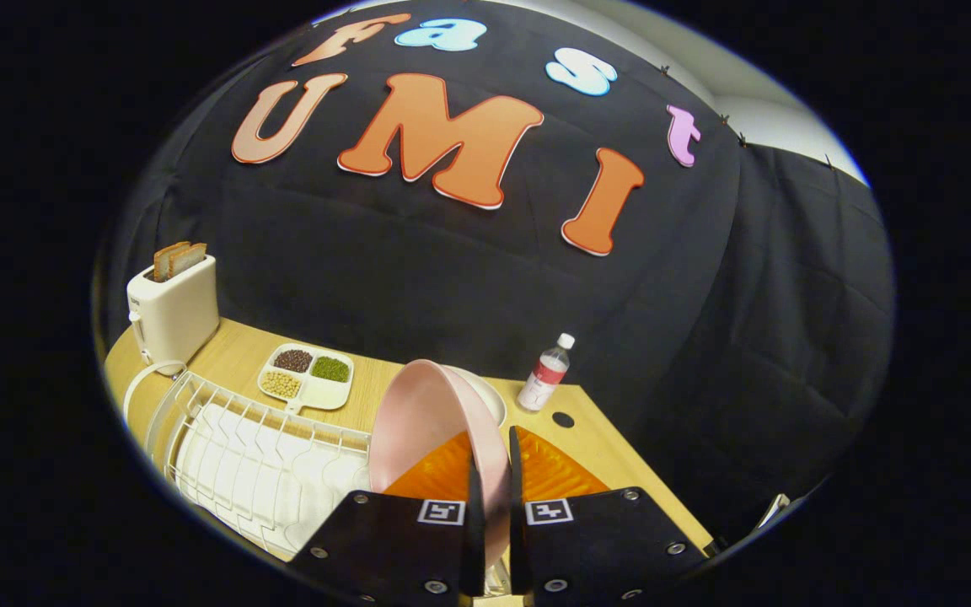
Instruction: Take the plate from the dish rack, then take the spoon from the basket and place it into the plate.
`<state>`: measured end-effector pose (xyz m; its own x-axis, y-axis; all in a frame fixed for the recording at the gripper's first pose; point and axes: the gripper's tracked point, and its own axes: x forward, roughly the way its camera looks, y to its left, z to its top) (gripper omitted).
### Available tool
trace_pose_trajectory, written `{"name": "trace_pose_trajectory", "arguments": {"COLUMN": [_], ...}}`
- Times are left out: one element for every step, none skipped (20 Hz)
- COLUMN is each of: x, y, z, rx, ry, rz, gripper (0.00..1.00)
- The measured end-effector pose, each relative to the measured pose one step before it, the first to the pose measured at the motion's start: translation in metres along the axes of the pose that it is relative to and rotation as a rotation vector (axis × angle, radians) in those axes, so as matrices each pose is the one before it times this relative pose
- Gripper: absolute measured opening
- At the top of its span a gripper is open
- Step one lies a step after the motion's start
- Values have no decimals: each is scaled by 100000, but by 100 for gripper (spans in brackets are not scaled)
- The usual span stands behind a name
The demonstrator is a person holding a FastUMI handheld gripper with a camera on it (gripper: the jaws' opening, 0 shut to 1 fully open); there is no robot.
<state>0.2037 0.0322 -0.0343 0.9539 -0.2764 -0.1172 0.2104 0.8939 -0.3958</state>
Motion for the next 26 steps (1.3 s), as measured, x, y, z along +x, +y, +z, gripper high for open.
{"name": "trace_pose_trajectory", "arguments": {"x": [-212,-284,-106,-230,-213,-410,-398,-567,-458,-569,-666,-661,-648,-694,-714,-658,-668,-672,-605,-594,-532,-544,-415,-423,-405,-358], "y": [-185,-56,-107,-159,-214,-158,-281,-292,-236,-164,-180,-2,-139,-217,-388,-350,-415,-340,-234,-228,-305,-270,-275,-149,-126,-149], "z": [260,182,25,-32,-155,-14,-87,54,27,-127,-233,-408,-535,-566,-560,-571,-685,-736,-816,-826,-795,-772,-868,-808,-945,-900], "rx": [-1102,628,1344,1291,1361,1140,1316,1466,1843,2481,3051,3433,3373,2868,2052,1153,1017,1594,2509,3115,2950,2557,2499,2408,2119,2000], "ry": [-1108,-278,337,727,702,531,520,156,287,693,1249,1594,1917,1720,1321,940,1053,1399,1841,1939,1805,1669,1930,1836,1992,1969], "rz": [-386,189,416,316,568,726,714,736,899,1402,1636,1787,1612,1035,529,219,68,427,768,748,698,652,715,1004,957,1149], "gripper": [11,12,12,12,12,12,12,12,12,12,12,12,12,12,12,12,12,12,12,12,12,12,12,12,12,12]}}
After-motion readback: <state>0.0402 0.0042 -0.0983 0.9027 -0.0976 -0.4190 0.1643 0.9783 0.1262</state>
